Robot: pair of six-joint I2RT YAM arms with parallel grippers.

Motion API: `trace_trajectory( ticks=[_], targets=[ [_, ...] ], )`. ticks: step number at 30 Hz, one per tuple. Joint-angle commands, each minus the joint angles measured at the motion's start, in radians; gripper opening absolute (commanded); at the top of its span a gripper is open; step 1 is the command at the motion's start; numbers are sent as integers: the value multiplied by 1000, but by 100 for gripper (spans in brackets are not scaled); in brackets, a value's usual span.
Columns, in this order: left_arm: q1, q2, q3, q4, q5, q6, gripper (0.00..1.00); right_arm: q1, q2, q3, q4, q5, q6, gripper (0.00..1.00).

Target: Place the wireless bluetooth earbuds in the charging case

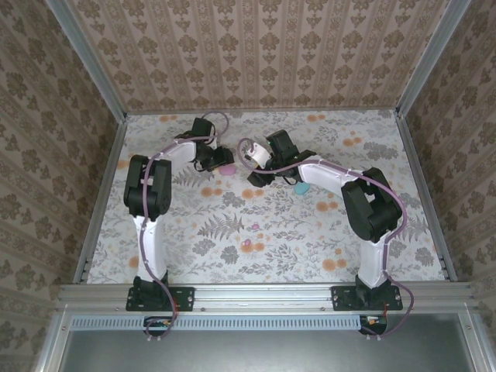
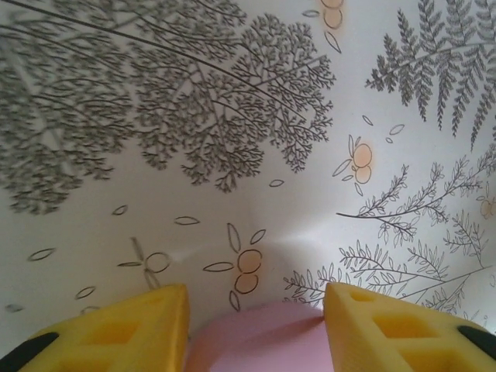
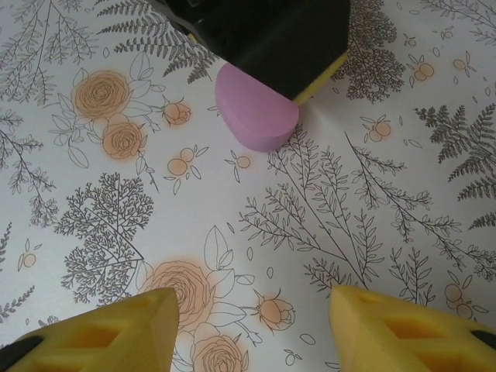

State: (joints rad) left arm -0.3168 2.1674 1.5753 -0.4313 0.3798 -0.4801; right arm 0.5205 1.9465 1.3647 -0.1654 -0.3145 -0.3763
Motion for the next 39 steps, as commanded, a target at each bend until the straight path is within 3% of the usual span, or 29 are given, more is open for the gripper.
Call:
trace_trajectory(
  ticks=[1,6,12,20,24,31,39],
  targets=[
    [-22,13,29,3,82,37,48,-6,23,22,-36,-46,-54,56],
    [-47,49,62,12,156,48,46,-13,37,25,-55,-83,-128,56],
    [-71,43,45,35,200,-12,44,-30,82,96,-129,-124,-74,56],
    [-79,-44,-75,103,156,-133,42,-28,116,139,-173,-128,352,58],
    [-78,-94,-128,134,155,-167,41,-16,112,107,-162,-127,458,58],
    [-71,-152,-170,157,156,-187,41,5,116,48,-82,-147,395,59],
    [-14,-245,-261,205,74,-221,44,57,154,54,-55,-36,216,64]
  ],
)
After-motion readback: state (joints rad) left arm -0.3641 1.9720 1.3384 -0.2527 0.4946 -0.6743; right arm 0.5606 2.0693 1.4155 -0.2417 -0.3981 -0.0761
